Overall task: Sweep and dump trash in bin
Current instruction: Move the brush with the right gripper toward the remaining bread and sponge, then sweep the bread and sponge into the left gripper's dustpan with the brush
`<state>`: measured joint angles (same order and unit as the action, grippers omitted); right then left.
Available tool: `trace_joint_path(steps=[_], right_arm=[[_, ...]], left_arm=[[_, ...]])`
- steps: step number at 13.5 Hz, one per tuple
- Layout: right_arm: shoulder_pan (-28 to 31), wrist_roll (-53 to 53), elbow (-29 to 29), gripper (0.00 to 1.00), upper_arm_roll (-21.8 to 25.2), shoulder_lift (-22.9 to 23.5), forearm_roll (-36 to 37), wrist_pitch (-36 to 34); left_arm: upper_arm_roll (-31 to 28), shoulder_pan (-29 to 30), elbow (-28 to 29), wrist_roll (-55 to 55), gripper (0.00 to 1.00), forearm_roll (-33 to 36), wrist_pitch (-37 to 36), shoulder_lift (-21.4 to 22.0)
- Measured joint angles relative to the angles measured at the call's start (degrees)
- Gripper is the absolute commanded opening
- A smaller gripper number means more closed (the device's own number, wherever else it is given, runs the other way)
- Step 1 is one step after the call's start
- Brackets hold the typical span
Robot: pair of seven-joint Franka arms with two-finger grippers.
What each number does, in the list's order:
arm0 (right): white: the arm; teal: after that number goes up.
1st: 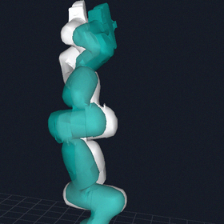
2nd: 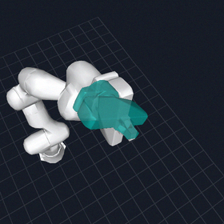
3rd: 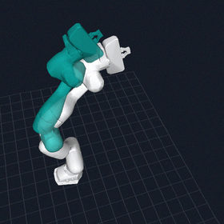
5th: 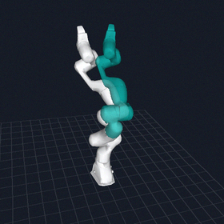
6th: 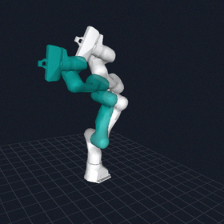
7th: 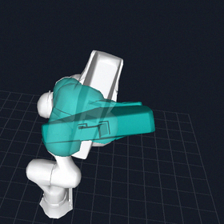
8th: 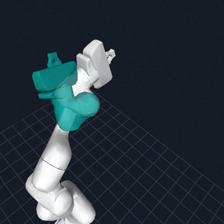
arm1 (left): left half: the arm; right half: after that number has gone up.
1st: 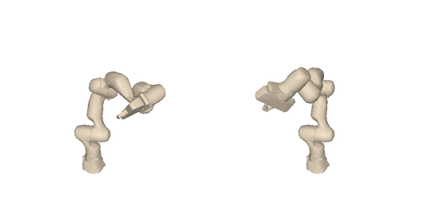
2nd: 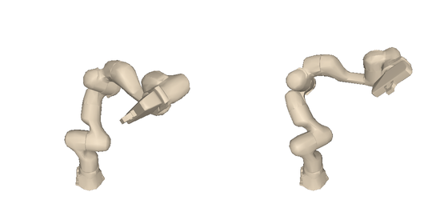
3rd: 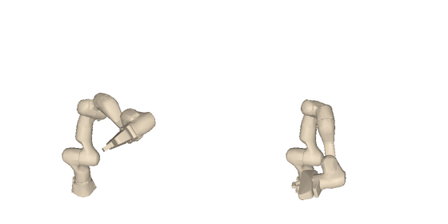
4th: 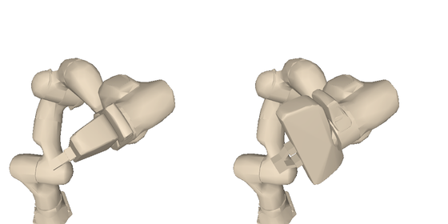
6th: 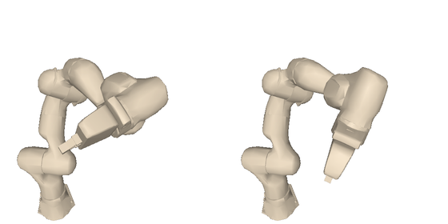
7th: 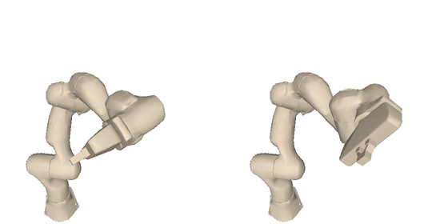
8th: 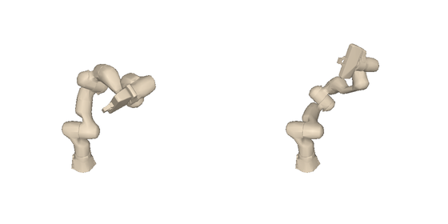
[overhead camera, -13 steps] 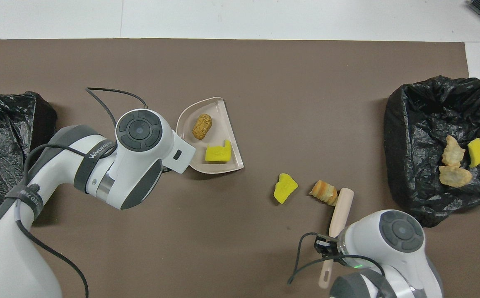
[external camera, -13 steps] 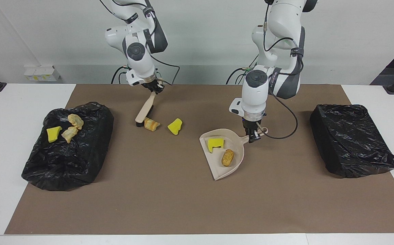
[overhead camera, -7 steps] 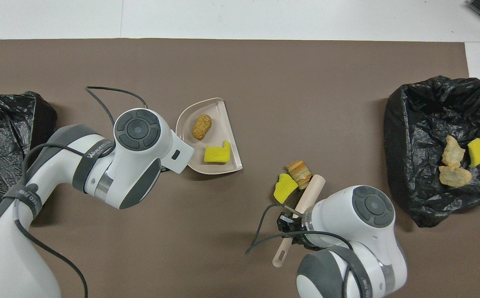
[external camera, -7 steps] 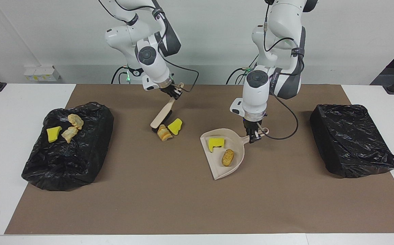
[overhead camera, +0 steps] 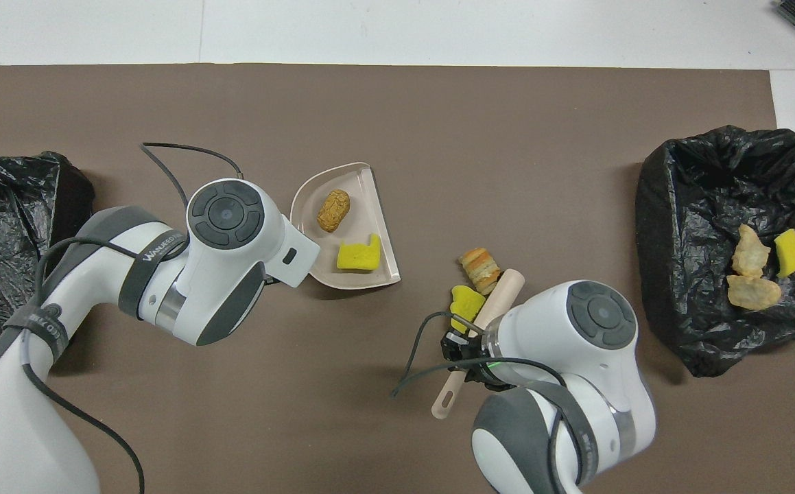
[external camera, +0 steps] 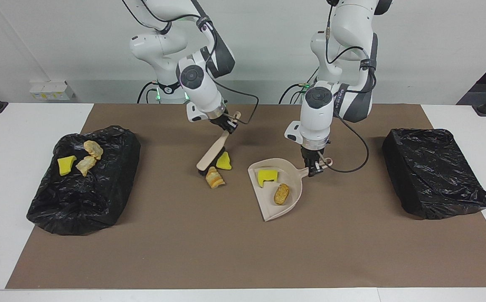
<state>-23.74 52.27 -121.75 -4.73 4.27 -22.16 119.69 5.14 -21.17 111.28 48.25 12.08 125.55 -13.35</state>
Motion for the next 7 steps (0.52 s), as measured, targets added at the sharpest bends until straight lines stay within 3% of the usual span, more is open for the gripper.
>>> trace_joint_path(steps=[7], right_arm=[[0.16,-4.78,19.07,0.0,0.18,12.37,3.79,-3.45]], left_arm=[[-0.05,0.72,0.01,3.66,0.0,0.0,0.11,0.0]])
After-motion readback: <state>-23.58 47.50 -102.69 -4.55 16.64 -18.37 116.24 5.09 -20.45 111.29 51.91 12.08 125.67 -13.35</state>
